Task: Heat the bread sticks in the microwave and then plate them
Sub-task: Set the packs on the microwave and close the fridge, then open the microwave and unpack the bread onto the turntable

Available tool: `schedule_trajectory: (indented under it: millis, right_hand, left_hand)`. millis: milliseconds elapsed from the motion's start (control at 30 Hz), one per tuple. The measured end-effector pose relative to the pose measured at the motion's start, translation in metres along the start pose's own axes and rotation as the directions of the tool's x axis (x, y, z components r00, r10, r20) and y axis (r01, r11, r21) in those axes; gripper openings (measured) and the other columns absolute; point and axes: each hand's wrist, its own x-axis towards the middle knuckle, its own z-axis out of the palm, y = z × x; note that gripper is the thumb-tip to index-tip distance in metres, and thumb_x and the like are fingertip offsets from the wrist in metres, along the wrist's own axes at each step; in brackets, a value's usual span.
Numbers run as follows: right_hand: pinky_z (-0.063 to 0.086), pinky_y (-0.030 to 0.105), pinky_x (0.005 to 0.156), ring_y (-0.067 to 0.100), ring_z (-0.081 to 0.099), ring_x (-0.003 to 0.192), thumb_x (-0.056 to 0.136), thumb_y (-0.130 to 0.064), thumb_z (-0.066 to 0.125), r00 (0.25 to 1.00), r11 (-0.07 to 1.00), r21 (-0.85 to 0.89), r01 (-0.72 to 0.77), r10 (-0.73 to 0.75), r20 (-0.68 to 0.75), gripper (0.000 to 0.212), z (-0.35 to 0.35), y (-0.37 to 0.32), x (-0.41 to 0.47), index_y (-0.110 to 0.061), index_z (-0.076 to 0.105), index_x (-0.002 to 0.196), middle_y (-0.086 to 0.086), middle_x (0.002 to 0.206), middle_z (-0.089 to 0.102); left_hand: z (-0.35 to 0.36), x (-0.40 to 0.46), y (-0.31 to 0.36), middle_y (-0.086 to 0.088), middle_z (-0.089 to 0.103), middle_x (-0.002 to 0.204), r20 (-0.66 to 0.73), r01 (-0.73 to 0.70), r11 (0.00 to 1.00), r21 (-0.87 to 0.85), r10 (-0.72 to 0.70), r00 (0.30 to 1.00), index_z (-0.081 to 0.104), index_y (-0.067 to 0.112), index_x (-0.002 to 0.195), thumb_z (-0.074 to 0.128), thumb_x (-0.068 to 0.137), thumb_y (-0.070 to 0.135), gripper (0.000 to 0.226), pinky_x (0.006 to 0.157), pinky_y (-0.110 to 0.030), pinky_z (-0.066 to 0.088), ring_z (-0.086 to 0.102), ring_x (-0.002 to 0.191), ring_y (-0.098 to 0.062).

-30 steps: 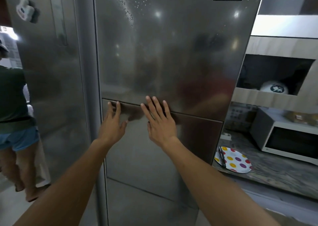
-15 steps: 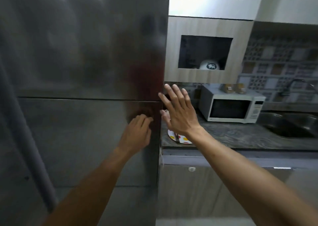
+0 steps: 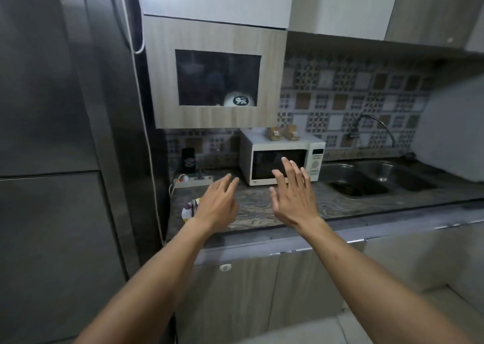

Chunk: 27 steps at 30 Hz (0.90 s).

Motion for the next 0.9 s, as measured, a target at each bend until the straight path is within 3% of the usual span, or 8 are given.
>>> schedule_trajectory:
  millis: [167,333,700,900]
  right_hand:
    - [0.023,0.05,0.119,0.033,0.029,0.145,0.096,-0.038,0.039,0.997,0.998,-0.003,-0.055,0.055,0.045,0.048,0.02,0.059,-0.009,-0.013,0.049,0.136,0.017,0.157,0.031]
    - [0.024,0.047,0.119,0.031,0.031,0.144,0.098,-0.041,0.031,0.989,0.994,-0.013,-0.112,0.112,0.098,0.05,0.041,0.109,-0.006,-0.014,0.047,0.137,0.015,0.156,0.034]
    - [0.028,0.046,0.118,0.029,0.033,0.142,0.099,-0.041,0.03,0.965,0.977,-0.015,-0.214,0.214,0.152,0.052,0.128,0.187,0.049,-0.014,0.045,0.14,0.013,0.154,0.037]
    - [0.032,0.045,0.114,0.029,0.04,0.138,0.099,-0.038,0.041,0.953,0.963,-0.06,-0.264,0.27,0.138,0.047,0.18,0.247,0.118,-0.013,0.051,0.136,0.013,0.15,0.043]
  left_hand:
    - [0.045,0.04,0.043,-0.017,0.028,0.156,0.027,0.017,1.0,-0.001,-0.017,0.999,0.026,0.007,0.151,0.044,0.093,0.024,0.063,0.118,-0.04,0.026,0.03,0.142,-0.031]
    - [0.074,0.076,0.074,-0.015,0.034,0.151,0.066,-0.006,1.0,-0.027,0.007,0.998,0.027,0.008,0.15,0.046,0.093,0.022,0.062,0.115,-0.038,0.028,0.035,0.137,-0.031]
    - [0.177,0.195,0.062,-0.013,0.046,0.136,0.201,-0.017,0.998,-0.057,0.029,0.979,0.033,0.007,0.145,0.045,0.092,0.024,0.057,0.102,-0.039,0.039,0.045,0.123,-0.031]
    - [0.24,0.291,0.056,-0.014,0.044,0.138,0.329,-0.008,0.997,-0.073,0.032,0.944,0.028,0.008,0.149,0.043,0.094,0.03,0.061,0.102,-0.04,0.039,0.045,0.124,-0.032]
